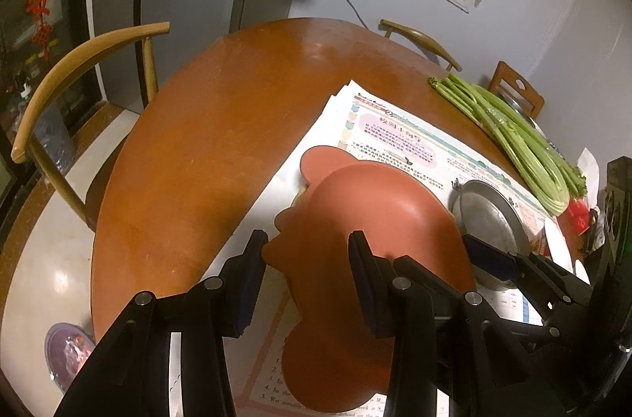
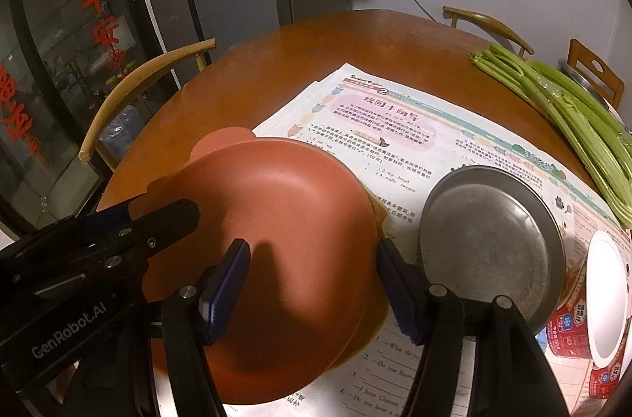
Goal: Organize plates and bowls
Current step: 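Lift the orange plate with the left tool and carry it over the yellow plate, then lower the orange plate onto the yellow plate and open the left tool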
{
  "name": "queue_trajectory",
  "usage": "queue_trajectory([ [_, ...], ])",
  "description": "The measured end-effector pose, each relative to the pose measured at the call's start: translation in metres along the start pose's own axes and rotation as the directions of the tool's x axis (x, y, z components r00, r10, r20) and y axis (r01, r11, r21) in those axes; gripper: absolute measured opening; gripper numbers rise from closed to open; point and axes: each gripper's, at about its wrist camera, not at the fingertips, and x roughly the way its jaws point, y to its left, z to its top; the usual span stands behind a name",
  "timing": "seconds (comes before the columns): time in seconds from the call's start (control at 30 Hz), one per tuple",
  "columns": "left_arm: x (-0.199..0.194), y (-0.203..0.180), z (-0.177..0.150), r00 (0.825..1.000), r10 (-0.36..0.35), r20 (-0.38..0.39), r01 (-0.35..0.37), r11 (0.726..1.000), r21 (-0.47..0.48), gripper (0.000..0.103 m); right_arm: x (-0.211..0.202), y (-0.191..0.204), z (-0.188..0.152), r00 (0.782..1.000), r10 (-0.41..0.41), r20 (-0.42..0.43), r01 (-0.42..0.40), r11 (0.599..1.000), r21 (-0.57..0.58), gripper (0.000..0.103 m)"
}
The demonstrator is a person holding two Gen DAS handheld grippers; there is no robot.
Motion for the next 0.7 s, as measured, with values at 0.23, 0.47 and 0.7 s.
queue_trajectory([
  [0.23, -0.0023, 0.0007, -0.0035, 1.000, 0.001, 0.012, -0.001, 1.000, 0.005, 0.042, 0.0053, 0.0032, -0.0016, 1.000, -0.021, 0.009, 0.021, 1.000, -0.012, 0.066],
  [0.47, -0.0033, 0.0008, -0.0066, 1.000, -0.016, 0.016, 0.017, 1.000, -0.008, 0.044, 0.0103, 0.0028, -0.0017, 1.000, -0.010, 0.001, 0.010, 1.000, -0.015, 0.066],
  [0.7, -0.0067, 0.0009, -0.0076, 0.999, -0.020, 0.028, 0.021, 1.000, -0.017, 0.044, 0.0098, 0.0007, -0.0032, 1.000, 0.015, 0.003, -0.015, 1.000, 0.000, 0.066],
])
